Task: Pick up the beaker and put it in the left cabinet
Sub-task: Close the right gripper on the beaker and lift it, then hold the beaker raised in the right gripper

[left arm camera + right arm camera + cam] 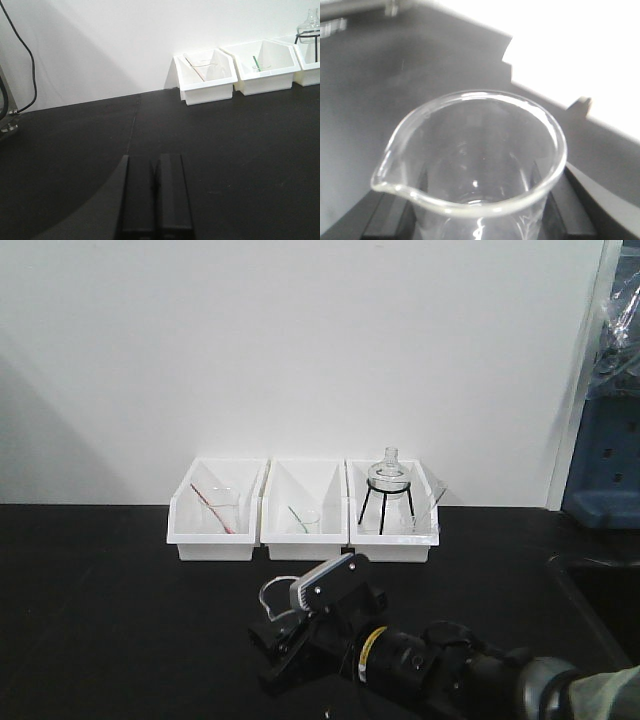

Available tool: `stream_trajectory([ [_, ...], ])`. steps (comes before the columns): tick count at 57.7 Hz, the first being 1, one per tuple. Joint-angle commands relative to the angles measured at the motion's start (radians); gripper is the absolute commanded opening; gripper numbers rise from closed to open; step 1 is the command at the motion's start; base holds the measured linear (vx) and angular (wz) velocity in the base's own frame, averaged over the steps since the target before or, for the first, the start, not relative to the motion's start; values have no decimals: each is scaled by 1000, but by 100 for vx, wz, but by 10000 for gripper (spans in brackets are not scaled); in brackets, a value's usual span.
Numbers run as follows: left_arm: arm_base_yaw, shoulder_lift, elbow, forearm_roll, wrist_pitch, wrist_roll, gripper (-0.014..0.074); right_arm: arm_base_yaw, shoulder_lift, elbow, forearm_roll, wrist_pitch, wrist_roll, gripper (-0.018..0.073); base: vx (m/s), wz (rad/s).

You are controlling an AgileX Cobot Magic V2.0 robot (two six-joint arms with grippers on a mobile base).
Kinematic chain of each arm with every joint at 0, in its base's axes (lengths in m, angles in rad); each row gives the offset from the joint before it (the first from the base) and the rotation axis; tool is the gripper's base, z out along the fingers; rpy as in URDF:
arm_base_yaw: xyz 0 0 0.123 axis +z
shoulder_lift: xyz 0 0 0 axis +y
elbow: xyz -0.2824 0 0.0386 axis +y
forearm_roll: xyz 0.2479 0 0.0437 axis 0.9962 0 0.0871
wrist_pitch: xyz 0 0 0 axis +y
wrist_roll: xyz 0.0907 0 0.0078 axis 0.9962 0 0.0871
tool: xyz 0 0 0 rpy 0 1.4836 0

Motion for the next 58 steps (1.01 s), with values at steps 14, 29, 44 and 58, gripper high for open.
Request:
stream_trajectory([
  [14,-2,-13,-17,-5,-82,-2,-6,-2,-215,-26,8,76,32,144,0,0],
  [29,-2,-13,-17,-5,-82,-2,-6,-2,-300,-26,8,150,32,144,0,0],
  [44,-2,-12,-17,-5,-82,-2,-6,-2,-323,-26,8,129,32,144,0,0],
  [58,-2,-11,-17,-5,-82,-2,-6,-2,-320,-26,8,131,32,145,0,0],
])
